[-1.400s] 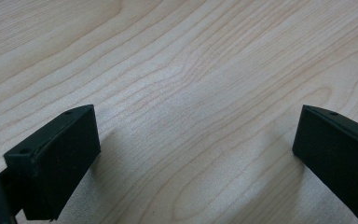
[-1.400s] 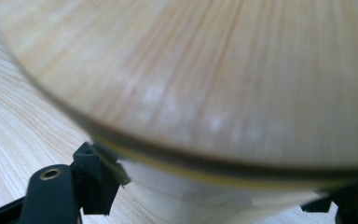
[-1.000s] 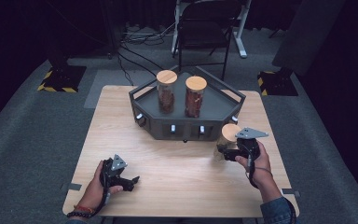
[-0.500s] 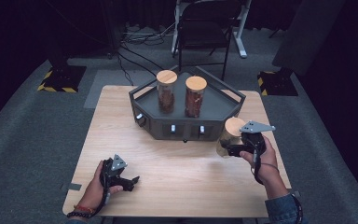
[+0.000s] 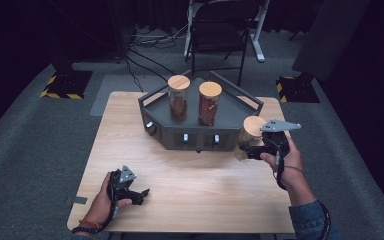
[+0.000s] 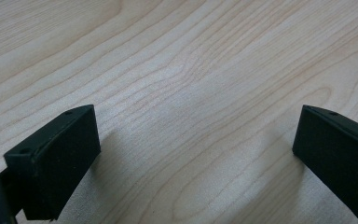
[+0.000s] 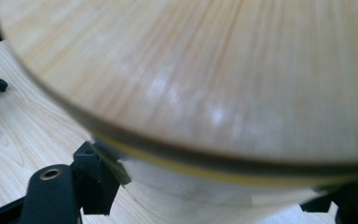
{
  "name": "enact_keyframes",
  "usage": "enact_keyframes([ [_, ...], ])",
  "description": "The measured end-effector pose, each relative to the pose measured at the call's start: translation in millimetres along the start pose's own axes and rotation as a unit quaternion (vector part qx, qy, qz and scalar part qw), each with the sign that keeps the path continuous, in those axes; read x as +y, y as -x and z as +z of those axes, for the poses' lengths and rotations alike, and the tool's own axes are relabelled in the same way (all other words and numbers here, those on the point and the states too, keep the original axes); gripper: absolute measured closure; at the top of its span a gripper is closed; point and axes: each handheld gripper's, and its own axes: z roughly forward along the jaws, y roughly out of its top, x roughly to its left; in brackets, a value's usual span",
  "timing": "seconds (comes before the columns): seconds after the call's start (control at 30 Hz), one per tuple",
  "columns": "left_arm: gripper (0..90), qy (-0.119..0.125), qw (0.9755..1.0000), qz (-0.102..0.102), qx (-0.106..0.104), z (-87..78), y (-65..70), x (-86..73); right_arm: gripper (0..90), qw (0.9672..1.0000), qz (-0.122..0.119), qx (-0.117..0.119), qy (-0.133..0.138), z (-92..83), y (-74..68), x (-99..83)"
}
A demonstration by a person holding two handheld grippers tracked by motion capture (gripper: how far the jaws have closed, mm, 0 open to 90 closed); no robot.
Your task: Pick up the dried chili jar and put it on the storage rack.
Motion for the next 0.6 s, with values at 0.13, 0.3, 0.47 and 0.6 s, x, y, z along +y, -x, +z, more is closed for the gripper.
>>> enact_keyframes([
  [0.13, 0.4, 0.0, 1.0, 0.0, 0.0, 0.0, 0.0, 0.0, 24.7, 1.0, -0.005, -0.002, 0.004, -4.0, 1.1, 10.0],
  [0.3, 0.5, 0.0, 1.0, 0.0, 0.0, 0.0, 0.1, 0.0, 24.7, 0.9999, -0.01, 0.0, 0.008, -5.3, 1.6, 20.5],
  [0.47, 0.5, 0.0, 1.0, 0.0, 0.0, 0.0, 0.1, 0.0, 24.7, 0.9998, -0.016, 0.0, 0.007, -5.8, 1.9, 30.0],
  [0.6, 0.5, 0.0, 1.0, 0.0, 0.0, -0.1, 0.1, 0.0, 24.7, 0.9998, -0.016, -0.002, 0.012, -7.6, 2.4, 38.1],
])
